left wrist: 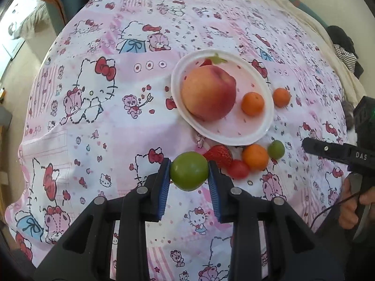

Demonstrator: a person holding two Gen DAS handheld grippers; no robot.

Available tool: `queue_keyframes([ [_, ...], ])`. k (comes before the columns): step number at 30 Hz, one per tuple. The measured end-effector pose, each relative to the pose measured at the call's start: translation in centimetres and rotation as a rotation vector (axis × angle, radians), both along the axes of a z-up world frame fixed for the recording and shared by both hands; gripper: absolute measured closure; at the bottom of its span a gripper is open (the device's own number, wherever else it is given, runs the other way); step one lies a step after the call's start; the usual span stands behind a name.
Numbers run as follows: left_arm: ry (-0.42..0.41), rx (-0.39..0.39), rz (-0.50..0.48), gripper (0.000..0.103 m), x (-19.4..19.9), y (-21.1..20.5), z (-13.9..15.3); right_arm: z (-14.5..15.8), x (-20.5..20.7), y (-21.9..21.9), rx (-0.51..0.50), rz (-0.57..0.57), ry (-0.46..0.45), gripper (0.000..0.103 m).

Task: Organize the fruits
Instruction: 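Lift the green lime with the left gripper while the right gripper grasps another lime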

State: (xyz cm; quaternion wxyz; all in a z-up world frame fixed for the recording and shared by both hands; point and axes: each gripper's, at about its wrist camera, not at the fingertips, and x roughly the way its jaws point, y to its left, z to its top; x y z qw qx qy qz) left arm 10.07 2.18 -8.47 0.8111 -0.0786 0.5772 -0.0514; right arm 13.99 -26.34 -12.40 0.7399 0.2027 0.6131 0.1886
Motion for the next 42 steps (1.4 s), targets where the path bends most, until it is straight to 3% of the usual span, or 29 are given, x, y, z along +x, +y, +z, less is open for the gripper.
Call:
queue_keyframes([
  [4,0.015,-0.040,0.009,0.076,0.0,0.3,0.0,-1.3,0.8,1.3,0.004,0.030,0.041,0.043],
  [14,0.020,-0.083,0.030,0.076,0.4,0.6,0.3,-3.8,1.9,3.3,-0.101,0.052,0.093,0.054],
  [18,0.018,-0.079,0.022,0.076,0.6,0.2,0.3,-4.3,2.1,3.5,-0.095,0.049,0.106,0.055],
  [25,0.033,-0.064,0.026,0.076,0.7,0.2,-0.4,-4.3,1.8,4.1,-0.138,0.080,0.093,0.071],
  [42,0.035,-0.012,0.068,0.076,1.0,1.8,-1.7,-2.2,1.6,2.6,-0.065,0.041,0.051,0.073],
])
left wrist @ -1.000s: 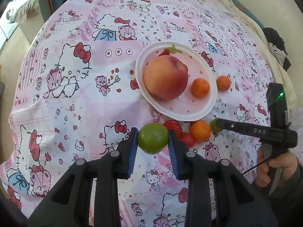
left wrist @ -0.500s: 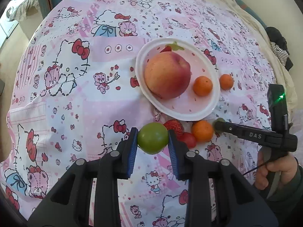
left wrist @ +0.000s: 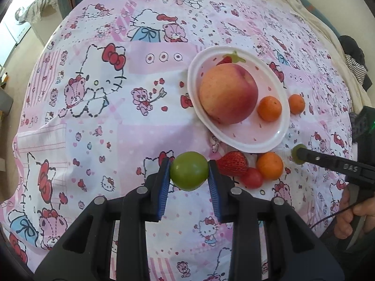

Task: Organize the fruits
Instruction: 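Lift the green lime with the left gripper while the right gripper grasps another lime, then carry both limes onto the white plate and open both grippers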

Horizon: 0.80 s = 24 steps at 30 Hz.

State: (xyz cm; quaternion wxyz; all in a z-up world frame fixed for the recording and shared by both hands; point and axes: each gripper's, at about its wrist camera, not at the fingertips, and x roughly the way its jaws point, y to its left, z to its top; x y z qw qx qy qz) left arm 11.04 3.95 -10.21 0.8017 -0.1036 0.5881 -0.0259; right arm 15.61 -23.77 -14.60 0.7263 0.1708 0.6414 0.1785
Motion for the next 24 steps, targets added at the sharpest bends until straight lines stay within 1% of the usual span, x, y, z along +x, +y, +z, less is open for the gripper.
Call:
queue_keyframes([
  [5,-0.052,0.019,0.016,0.076,-0.2,0.4,1.1,1.8,-0.2,-0.7,0.059,-0.023,-0.047,0.073],
  [8,-0.110,-0.009,0.030,0.076,-0.6,0.8,3.2,3.4,-0.5,-0.7,0.100,-0.025,-0.083,0.073],
  [10,-0.146,-0.028,0.022,0.076,-0.7,1.0,4.8,4.6,-0.7,-0.7,0.130,-0.025,-0.104,0.073],
  [13,-0.181,-0.037,0.001,0.076,0.1,1.0,6.8,6.7,-0.3,-0.3,0.185,-0.010,-0.142,0.073],
  [16,-0.201,-0.040,-0.016,0.076,1.1,0.8,8.1,8.2,0.5,-0.1,0.215,-0.009,-0.168,0.073],
  [21,-0.218,-0.026,-0.037,0.076,3.1,0.5,9.1,9.7,2.5,-0.1,0.225,-0.008,-0.200,0.073],
  [24,-0.224,-0.016,-0.054,0.076,4.9,0.2,9.4,10.0,4.0,0.2,0.204,-0.003,-0.209,0.073],
])
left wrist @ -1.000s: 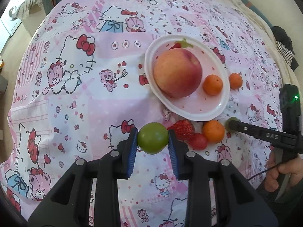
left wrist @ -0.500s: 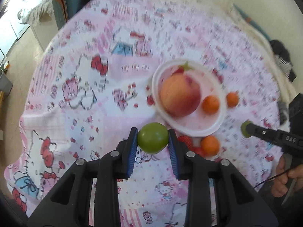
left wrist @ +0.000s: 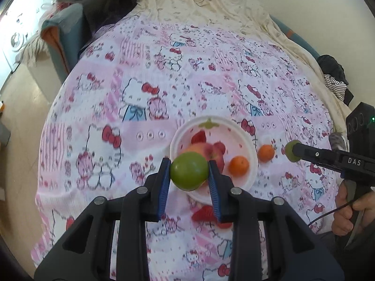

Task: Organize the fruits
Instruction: 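Carry both limes onto the white plate and open both grippers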

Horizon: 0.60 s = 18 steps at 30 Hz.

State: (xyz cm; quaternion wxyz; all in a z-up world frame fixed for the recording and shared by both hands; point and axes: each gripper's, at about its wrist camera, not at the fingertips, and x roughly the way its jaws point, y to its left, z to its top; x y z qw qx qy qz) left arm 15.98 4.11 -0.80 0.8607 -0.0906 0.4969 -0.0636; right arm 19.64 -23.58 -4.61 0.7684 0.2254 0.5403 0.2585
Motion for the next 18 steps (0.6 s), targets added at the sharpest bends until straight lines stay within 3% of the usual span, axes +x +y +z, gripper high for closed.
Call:
queue_keyframes([
  [5,0.002,0.001,-0.027,0.076,3.4,-0.8,-0.5,-0.2,2.7,0.9,-0.036,0.019,-0.009,0.073],
  [9,0.036,-0.043,-0.017,0.076,6.3,-0.5,-2.5,-1.3,4.7,1.2,-0.053,0.022,-0.005,0.073],
  [18,0.091,-0.062,-0.003,0.076,10.1,-0.1,-7.7,-5.4,7.2,1.6,-0.080,0.026,0.041,0.073],
])
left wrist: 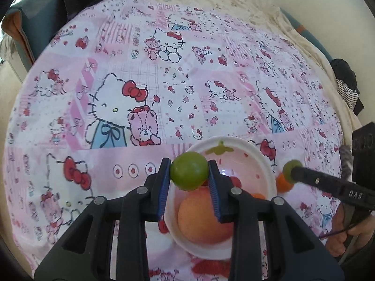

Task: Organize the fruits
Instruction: 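Carry both limes onto the white plate and open both grippers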

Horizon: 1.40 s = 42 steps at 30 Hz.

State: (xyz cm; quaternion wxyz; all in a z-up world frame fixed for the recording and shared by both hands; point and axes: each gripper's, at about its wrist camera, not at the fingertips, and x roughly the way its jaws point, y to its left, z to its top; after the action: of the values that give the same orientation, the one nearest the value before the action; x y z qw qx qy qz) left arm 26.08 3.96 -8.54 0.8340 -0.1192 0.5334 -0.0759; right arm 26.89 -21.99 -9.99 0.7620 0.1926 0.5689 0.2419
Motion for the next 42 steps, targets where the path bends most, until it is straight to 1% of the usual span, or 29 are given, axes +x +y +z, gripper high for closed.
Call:
queue_keyframes([
  [5,0.029,0.021,-0.024,0.076,0.9,-0.5,-2.0,-2.1,0.5,0.4,-0.021,0.024,0.027,0.073],
  [11,0.061,0.030,-0.056,0.076,1.3,-1.3,-3.8,-3.9,0.6,1.5,-0.055,0.068,0.038,0.073],
  [14,0.069,0.026,-0.061,0.076,1.4,-1.4,-4.2,-4.7,0.5,1.6,-0.072,0.070,0.051,0.073],
  [18,0.074,0.024,-0.073,0.075,1.3,-1.6,-4.5,-5.0,0.6,1.5,-0.077,0.067,0.057,0.073],
  [26,0.083,0.032,-0.065,0.074,1.5,-1.6,-4.6,-5.4,0.5,1.6,-0.101,0.073,0.070,0.072],
  [27,0.084,0.030,-0.067,0.068,1.5,-1.6,-4.6,-5.5,0.5,1.7,-0.102,0.073,0.072,0.071],
  [28,0.086,0.023,-0.070,0.056,1.5,-1.6,-4.7,-5.6,0.5,1.7,-0.106,0.074,0.075,0.071],
  [30,0.087,0.017,-0.070,0.049,1.4,-1.6,-4.8,-5.7,0.4,1.8,-0.117,0.074,0.074,0.071],
  [32,0.089,0.028,-0.072,0.049,1.4,-1.7,-4.9,-5.7,0.4,1.8,-0.124,0.075,0.074,0.070],
  [35,0.098,0.012,-0.073,0.049,1.4,-1.6,-5.0,-5.8,0.5,1.7,-0.123,0.071,0.075,0.070],
  [37,0.098,0.005,-0.071,0.043,1.4,-1.6,-5.0,-5.7,0.5,1.6,-0.128,0.070,0.071,0.070],
  [39,0.089,0.000,-0.064,0.040,1.4,-1.5,-4.7,-5.7,0.5,1.6,-0.126,0.075,0.074,0.070],
  [42,0.076,-0.001,-0.059,0.039,1.4,-1.5,-4.2,-5.8,0.5,1.8,-0.131,0.079,0.079,0.070],
])
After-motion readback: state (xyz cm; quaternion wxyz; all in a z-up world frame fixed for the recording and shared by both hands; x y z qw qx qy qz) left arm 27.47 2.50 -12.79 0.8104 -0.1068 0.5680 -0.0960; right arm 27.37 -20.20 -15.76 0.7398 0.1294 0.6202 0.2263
